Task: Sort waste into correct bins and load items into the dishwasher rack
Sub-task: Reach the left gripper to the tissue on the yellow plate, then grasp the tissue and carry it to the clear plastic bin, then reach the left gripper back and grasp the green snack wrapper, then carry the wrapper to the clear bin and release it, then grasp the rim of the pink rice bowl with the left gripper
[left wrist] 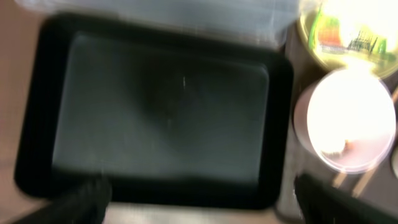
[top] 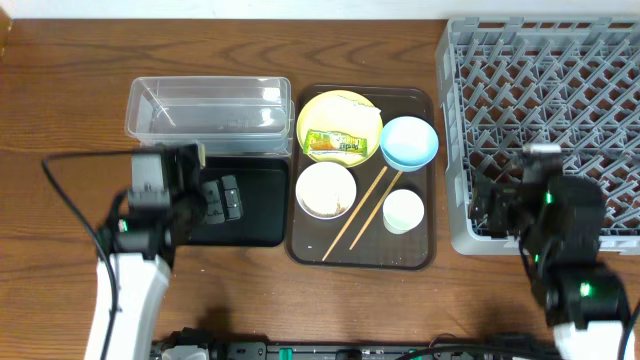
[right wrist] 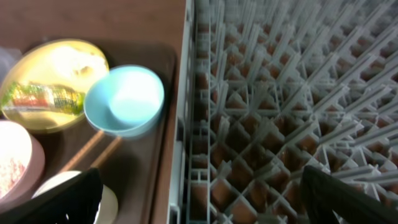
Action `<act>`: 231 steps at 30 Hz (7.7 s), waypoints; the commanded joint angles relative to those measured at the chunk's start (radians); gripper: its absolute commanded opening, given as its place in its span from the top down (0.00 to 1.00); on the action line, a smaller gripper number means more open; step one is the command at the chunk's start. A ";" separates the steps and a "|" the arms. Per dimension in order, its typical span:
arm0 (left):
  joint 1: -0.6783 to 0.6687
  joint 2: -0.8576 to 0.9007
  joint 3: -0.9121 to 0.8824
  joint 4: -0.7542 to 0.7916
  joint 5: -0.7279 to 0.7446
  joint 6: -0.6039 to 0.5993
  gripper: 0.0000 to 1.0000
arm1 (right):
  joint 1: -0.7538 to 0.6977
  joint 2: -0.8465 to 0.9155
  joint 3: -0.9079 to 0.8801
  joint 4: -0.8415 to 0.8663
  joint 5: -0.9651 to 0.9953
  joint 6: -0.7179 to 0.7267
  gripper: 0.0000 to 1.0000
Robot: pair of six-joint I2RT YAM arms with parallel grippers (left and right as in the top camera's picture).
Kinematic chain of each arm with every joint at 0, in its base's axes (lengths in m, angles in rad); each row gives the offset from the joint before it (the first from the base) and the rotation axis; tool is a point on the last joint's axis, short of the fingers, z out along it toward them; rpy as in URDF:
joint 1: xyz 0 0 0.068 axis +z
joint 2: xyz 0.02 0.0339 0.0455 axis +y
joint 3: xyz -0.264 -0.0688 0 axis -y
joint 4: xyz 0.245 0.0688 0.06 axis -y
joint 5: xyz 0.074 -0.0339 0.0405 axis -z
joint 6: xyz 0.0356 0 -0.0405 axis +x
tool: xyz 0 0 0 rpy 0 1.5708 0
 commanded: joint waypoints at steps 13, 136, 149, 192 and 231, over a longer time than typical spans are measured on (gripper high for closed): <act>-0.029 0.163 0.288 -0.010 0.061 -0.010 0.04 | 0.007 0.182 0.217 -0.112 -0.009 -0.056 0.01; -0.462 1.032 0.610 0.270 0.058 0.665 0.30 | 0.007 0.182 0.217 -0.127 -0.005 -0.064 0.01; -0.462 1.079 0.611 0.319 0.058 0.665 0.61 | 0.007 0.182 0.217 -0.130 -0.005 -0.064 0.01; 0.005 0.880 0.621 0.296 -0.032 0.021 0.90 | 0.007 0.182 0.217 -0.133 -0.005 -0.065 0.01; -0.635 0.855 0.580 -0.075 -0.013 -0.081 0.49 | 0.007 0.182 0.217 -0.138 -0.006 -0.064 0.01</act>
